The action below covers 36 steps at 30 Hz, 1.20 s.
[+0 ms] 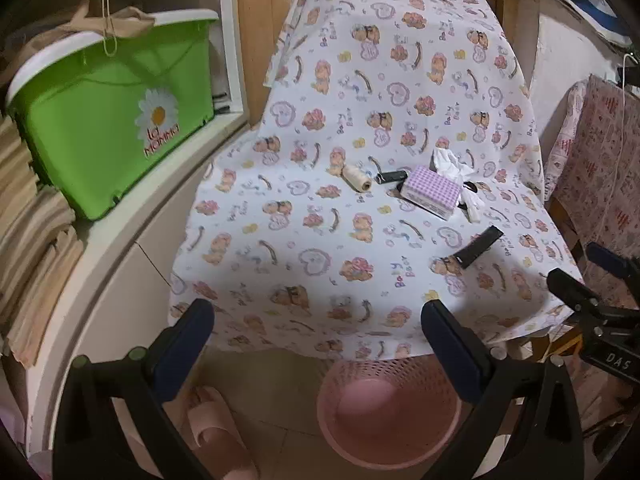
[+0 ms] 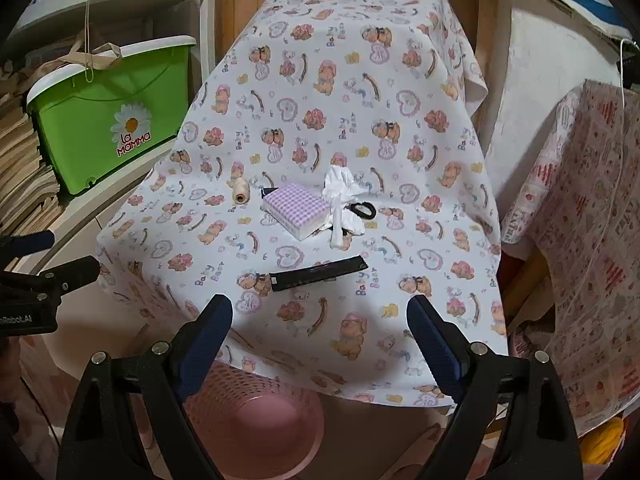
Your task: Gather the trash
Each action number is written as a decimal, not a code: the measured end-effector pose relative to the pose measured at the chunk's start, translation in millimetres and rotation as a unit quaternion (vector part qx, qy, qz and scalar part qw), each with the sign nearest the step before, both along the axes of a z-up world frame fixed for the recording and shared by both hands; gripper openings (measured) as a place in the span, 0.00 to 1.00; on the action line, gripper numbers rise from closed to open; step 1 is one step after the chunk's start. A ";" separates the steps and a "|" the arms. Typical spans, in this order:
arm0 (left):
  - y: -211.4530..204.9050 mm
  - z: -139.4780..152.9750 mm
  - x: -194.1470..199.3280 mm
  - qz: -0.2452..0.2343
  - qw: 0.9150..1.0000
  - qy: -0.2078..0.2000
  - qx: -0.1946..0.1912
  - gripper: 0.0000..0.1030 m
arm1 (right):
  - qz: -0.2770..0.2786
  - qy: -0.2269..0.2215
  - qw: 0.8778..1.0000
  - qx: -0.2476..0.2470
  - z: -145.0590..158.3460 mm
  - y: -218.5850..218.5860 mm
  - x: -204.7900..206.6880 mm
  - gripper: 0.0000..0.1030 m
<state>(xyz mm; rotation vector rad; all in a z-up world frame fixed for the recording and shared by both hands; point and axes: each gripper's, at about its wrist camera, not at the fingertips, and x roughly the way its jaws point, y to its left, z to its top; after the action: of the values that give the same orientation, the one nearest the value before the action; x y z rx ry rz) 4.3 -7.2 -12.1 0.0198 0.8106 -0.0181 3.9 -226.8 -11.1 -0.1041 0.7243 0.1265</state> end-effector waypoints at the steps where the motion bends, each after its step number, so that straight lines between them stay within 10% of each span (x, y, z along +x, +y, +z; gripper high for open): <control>1: -0.8 -0.3 -0.3 -0.001 1.000 0.001 0.000 1.00 | 0.000 0.002 1.000 0.000 -1.0 0.5 0.5 0.88; 14: -1.3 1.2 10.8 0.012 1.000 -0.004 0.010 1.00 | 0.011 -0.019 1.000 -0.002 4.9 2.0 3.5 0.88; 22: -4.0 12.6 10.3 0.004 0.996 -0.084 -0.006 1.00 | 0.011 -0.028 1.000 -0.009 -0.3 7.1 9.9 0.88; 36: -7.7 -5.4 6.9 0.004 0.998 -0.059 0.007 1.00 | -0.002 -0.013 1.000 -0.008 -9.6 3.5 6.8 0.88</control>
<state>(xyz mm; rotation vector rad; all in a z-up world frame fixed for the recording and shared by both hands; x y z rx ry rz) 11.2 -14.9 -17.6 0.0303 0.6937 -0.0034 10.7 -223.4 -20.7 -0.1197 0.6991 0.1163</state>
